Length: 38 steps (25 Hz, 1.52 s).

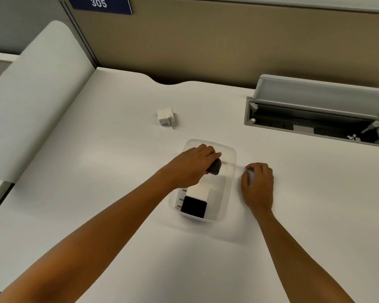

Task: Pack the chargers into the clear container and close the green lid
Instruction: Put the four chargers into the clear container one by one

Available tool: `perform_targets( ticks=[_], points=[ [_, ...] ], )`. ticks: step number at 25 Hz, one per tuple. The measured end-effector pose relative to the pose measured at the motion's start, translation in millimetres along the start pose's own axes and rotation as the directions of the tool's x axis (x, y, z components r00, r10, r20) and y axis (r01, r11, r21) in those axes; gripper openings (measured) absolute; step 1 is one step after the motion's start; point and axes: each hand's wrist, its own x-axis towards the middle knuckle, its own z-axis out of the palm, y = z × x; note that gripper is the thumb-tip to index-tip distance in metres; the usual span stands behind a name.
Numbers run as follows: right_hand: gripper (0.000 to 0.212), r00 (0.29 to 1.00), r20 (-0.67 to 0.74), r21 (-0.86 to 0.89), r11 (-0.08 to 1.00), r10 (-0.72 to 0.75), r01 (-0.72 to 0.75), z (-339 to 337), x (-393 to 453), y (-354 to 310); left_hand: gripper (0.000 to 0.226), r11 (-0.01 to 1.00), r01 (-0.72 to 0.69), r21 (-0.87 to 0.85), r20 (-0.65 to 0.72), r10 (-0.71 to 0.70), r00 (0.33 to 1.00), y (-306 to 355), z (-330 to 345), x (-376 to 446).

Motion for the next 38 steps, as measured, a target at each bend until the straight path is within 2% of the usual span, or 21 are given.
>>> perform_targets(
  ticks=[3, 7, 12, 18, 20, 21, 23, 25, 27, 29, 32, 35, 37, 38],
  points=[
    [0.014, 1.0, 0.0, 0.004, 1.0, 0.013, -0.013, 0, 0, -1, 0.058, 0.996, 0.053, 0.068, 0.13, -0.061, 0.99, -1, 13, 8],
    [0.014, 1.0, -0.001, 0.01, 1.0, 0.017, -0.017, -1, 1, -1, 0.054, 0.992, 0.092, 0.091, 0.212, -0.109, 0.971, -1, 20, 12],
    [0.014, 1.0, -0.002, -0.001, 1.0, 0.01, -0.01, -1, 1, -2, 0.059, 0.995, 0.09, 0.037, 0.315, -0.097, 0.944, -1, 26, 8],
    [0.014, 1.0, -0.008, -0.01, 1.0, 0.005, -0.005, 0, 1, 0, 0.051, 0.974, 0.216, -0.069, 0.382, -0.174, 0.907, -6, 23, 4],
    [0.015, 1.0, -0.01, -0.011, 1.0, 0.008, -0.008, 2, 1, 1, 0.05, 0.974, 0.194, -0.119, 0.329, -0.146, 0.933, -6, 17, 2],
    [0.017, 1.0, -0.011, -0.012, 1.0, 0.022, -0.022, 2, 1, 2, 0.047, 0.971, 0.165, -0.174, 0.241, -0.12, 0.963, -6, 14, 2],
    [0.022, 0.998, -0.016, -0.018, 0.998, 0.055, -0.056, 3, 3, 3, 0.037, 0.942, 0.106, -0.318, -0.05, -0.128, 0.991, -10, 5, 1],
    [0.024, 0.998, -0.025, -0.036, 0.997, 0.061, -0.062, 2, 5, 3, 0.028, 0.908, 0.1, -0.406, -0.311, -0.241, 0.919, -24, -2, 3],
    [0.024, 0.998, -0.033, -0.054, 0.997, 0.057, -0.059, 3, 5, 3, 0.027, 0.84, 0.227, -0.492, -0.37, -0.438, 0.819, -52, -1, 11],
    [0.025, 0.998, -0.038, -0.058, 0.997, 0.058, -0.06, 4, 4, 4, 0.034, 0.749, 0.428, -0.507, -0.267, -0.608, 0.748, -89, 4, 23],
    [0.025, 0.998, -0.04, -0.059, 0.997, 0.057, -0.059, 6, 5, 5, 0.05, 0.613, 0.682, -0.399, -0.095, -0.768, 0.634, -140, 10, 40],
    [0.025, 0.997, -0.041, -0.069, 0.995, 0.063, -0.066, 7, 6, 6, 0.075, 0.471, 0.764, -0.441, 0.041, -0.84, 0.541, -165, 12, 61],
    [0.025, 0.996, -0.04, -0.067, 0.995, 0.074, -0.076, 7, 5, 6, 0.081, 0.449, 0.785, -0.427, 0.096, -0.84, 0.533, -172, 14, 73],
    [0.025, 0.996, -0.042, -0.066, 0.995, 0.077, -0.08, 8, 5, 6, 0.077, 0.457, 0.777, -0.432, 0.094, -0.835, 0.543, -174, 16, 77]
  ],
)
